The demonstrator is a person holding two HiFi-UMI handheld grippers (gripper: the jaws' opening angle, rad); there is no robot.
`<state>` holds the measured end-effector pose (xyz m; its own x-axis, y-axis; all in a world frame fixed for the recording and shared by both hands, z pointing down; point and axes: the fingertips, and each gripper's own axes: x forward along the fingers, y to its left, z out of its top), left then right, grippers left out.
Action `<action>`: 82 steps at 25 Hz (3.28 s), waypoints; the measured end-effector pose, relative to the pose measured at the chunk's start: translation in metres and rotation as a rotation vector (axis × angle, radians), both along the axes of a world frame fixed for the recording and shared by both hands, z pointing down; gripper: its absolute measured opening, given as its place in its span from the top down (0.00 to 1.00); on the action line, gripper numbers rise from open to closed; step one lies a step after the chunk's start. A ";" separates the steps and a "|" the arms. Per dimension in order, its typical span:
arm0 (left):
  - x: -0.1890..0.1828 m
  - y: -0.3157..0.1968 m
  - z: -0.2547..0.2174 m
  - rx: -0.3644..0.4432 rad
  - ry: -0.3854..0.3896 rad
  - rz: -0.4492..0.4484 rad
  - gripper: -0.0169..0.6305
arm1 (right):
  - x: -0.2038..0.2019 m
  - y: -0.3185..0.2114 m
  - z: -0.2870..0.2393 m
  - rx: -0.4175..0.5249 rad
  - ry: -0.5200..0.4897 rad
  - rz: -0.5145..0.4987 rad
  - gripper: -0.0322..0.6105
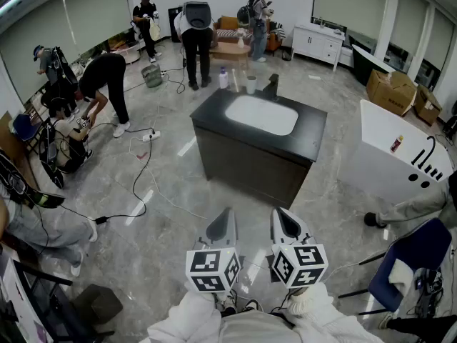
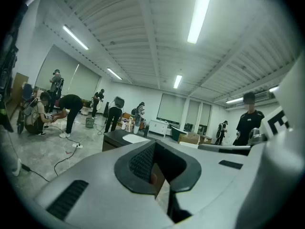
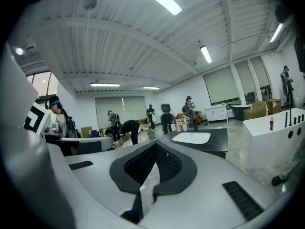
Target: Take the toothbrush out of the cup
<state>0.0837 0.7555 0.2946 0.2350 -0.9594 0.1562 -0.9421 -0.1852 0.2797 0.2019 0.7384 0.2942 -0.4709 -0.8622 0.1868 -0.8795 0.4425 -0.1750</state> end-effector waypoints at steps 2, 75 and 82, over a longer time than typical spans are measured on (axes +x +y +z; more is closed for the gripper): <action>-0.001 -0.004 -0.001 0.001 0.001 -0.001 0.98 | -0.003 -0.003 0.000 -0.001 -0.001 -0.003 0.92; -0.098 -0.439 0.036 -0.047 -0.021 -0.055 0.98 | -0.078 -0.454 0.046 -0.116 -0.100 0.016 0.91; -0.104 -0.468 0.032 -0.052 -0.027 -0.060 0.98 | -0.080 -0.478 0.049 -0.130 -0.105 0.018 0.92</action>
<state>-0.0202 0.2873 0.3268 0.1728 -0.9619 0.2120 -0.9582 -0.1144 0.2621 0.1221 0.2600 0.3432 -0.4785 -0.8423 0.2480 -0.8609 0.3945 -0.3212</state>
